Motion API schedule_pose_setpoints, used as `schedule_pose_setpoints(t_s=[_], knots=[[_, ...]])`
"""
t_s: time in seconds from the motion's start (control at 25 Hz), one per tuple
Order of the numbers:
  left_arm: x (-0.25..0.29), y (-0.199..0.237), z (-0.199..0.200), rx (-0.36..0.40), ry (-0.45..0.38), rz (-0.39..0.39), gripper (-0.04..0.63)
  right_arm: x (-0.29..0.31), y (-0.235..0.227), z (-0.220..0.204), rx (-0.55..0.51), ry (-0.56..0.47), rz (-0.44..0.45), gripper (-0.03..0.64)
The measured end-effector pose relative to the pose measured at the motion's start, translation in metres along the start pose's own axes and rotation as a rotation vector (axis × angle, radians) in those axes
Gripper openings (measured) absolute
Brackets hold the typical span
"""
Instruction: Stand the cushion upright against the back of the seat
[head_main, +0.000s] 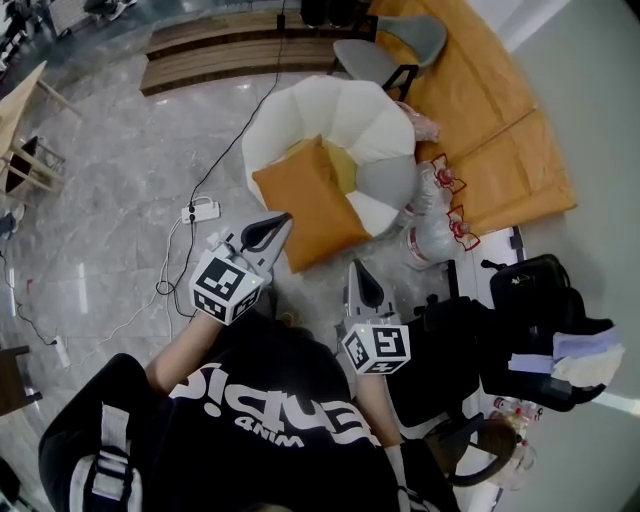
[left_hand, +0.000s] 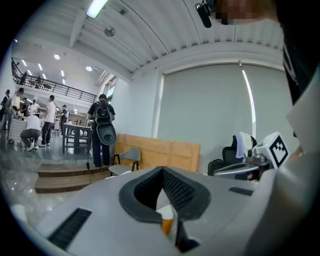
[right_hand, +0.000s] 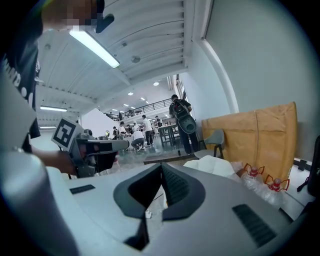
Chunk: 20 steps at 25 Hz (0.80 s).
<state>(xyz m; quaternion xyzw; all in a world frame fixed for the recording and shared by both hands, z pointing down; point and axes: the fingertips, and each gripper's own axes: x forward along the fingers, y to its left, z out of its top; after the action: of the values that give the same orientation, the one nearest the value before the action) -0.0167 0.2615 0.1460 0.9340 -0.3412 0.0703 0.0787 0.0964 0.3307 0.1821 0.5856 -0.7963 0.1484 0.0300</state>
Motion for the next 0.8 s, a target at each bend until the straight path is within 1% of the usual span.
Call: schedule_pose_setpoints(t_s=[0.4,0.52,0.68,0.8], knots=[[0.041,0.035,0.002,-0.015,0.002,-0.006,0.009,0.046,-0.029,0.007,0.007,0.014,-0.021,0.021],[0.055,0.049,0.006,-0.02,0.003,-0.012,0.009,0.065,-0.034,0.012,0.005,0.017,-0.022,0.021],[0.075,0.065,0.01,-0.03,-0.008,-0.038,0.009,0.094,-0.041,0.017,0.002,0.026,-0.017,0.021],[0.092,0.082,0.011,-0.032,-0.001,-0.038,0.009,0.118,-0.047,0.022,0.001,0.034,-0.016,0.021]])
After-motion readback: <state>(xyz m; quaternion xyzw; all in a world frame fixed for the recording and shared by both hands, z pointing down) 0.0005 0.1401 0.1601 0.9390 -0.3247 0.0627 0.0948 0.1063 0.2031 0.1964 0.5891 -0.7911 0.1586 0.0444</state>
